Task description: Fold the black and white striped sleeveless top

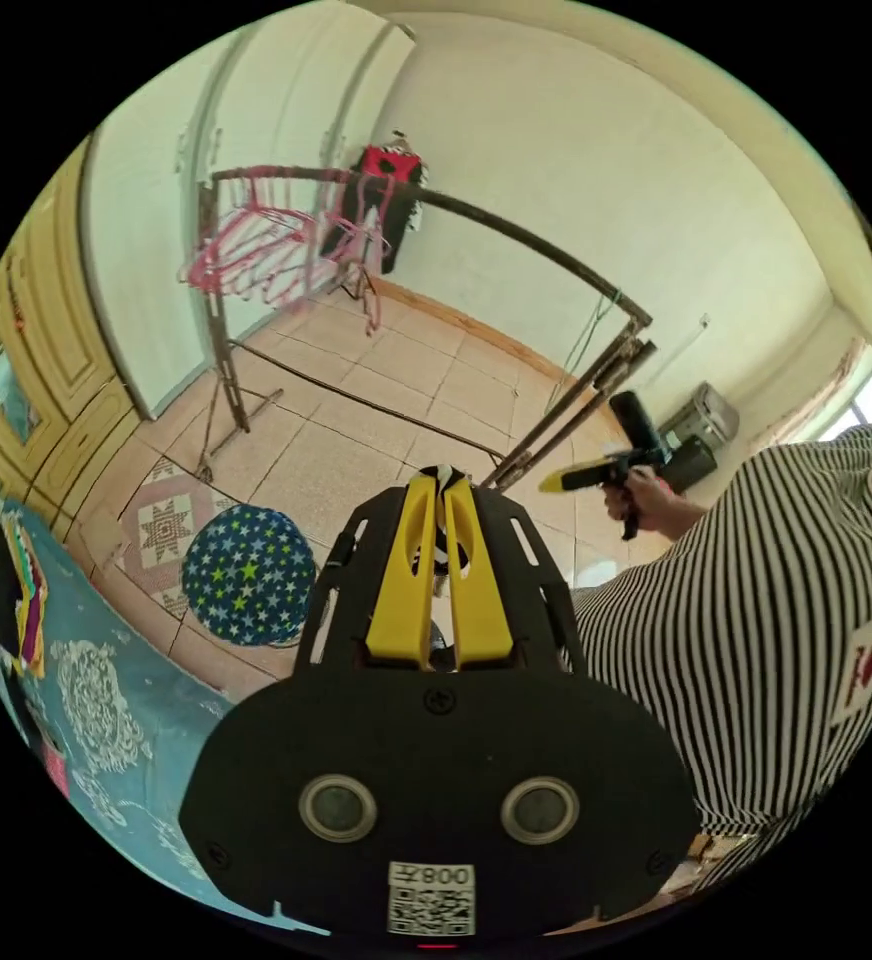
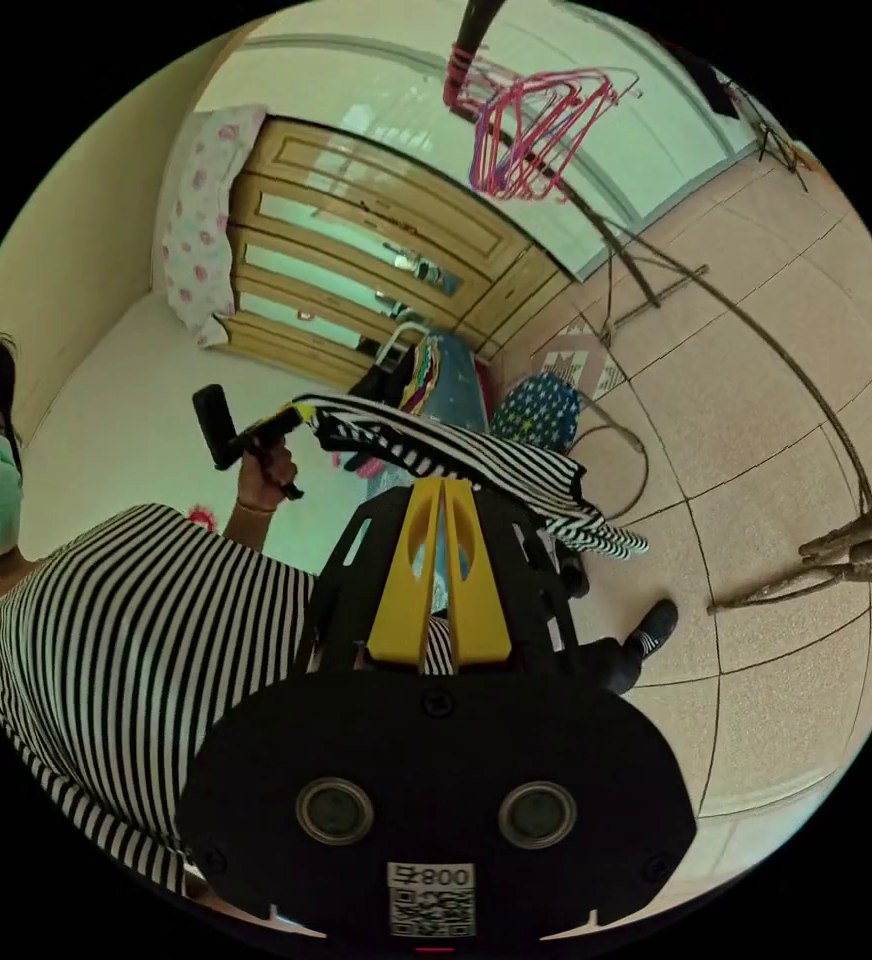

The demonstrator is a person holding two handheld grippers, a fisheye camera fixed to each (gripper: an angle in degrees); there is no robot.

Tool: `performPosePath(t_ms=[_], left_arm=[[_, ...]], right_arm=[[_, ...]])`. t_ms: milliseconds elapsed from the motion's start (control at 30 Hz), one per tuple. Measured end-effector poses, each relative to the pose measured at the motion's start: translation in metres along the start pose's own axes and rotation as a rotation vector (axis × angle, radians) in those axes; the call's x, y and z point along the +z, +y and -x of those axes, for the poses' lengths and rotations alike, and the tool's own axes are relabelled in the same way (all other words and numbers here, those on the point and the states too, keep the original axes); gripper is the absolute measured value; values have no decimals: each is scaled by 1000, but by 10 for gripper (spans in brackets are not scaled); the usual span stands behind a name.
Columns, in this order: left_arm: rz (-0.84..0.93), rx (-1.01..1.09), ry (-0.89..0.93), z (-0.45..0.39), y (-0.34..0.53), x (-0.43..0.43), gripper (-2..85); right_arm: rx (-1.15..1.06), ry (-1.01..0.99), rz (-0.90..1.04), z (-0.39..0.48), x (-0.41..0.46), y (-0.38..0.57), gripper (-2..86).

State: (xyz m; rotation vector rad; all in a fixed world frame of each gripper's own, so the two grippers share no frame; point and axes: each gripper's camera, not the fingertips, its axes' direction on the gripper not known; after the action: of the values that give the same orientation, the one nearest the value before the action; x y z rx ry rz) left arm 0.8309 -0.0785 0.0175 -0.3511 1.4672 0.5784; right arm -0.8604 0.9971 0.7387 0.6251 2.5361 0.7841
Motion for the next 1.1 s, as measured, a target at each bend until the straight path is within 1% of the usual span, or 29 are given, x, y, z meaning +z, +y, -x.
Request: performPosePath(t_ms=[33, 133, 233, 367, 467, 533, 667, 733, 767, 833, 967, 1000, 1100], left_arm=[[-52, -31, -37, 12, 15, -29, 12], [-177, -91, -137, 37, 54, -97, 12], [-287, -143, -211, 62, 94, -154, 12], [-377, -185, -278, 97, 139, -205, 13], [-420, -208, -316, 131, 174, -238, 13], [-452, -235, -319, 164, 202, -261, 13], [-484, -290, -332, 214, 244, -295, 13], [-515, -332, -349, 242, 272, -318, 13], [-524, -340, -355, 247, 279, -324, 13], [-561, -371, -381, 265, 306, -349, 12], [-618, -396, -448, 273, 344, -387, 12], [-637, -402, -473, 273, 356, -400, 12], [-686, -408, -513, 271, 382, -426, 12]], right_arm=[[-19, -8, 77, 8, 19, -18, 0], [-95, -43, 218, 34, 58, -69, 0], [-188, -36, 320, 70, 91, -124, 0], [-300, -24, 379, 123, 131, -193, 0], [-372, -40, 414, 172, 177, -250, 0], [-439, -75, 464, 220, 227, -290, 0], [-536, -174, 584, 298, 312, -322, 0], [-596, -243, 732, 349, 368, -321, 0], [-608, -255, 773, 361, 380, -318, 0], [-659, -314, 924, 403, 416, -304, 0], [-689, -389, 1026, 447, 428, -302, 0], [-688, -400, 1023, 456, 422, -311, 1], [-630, -399, 931, 465, 402, -351, 1]])
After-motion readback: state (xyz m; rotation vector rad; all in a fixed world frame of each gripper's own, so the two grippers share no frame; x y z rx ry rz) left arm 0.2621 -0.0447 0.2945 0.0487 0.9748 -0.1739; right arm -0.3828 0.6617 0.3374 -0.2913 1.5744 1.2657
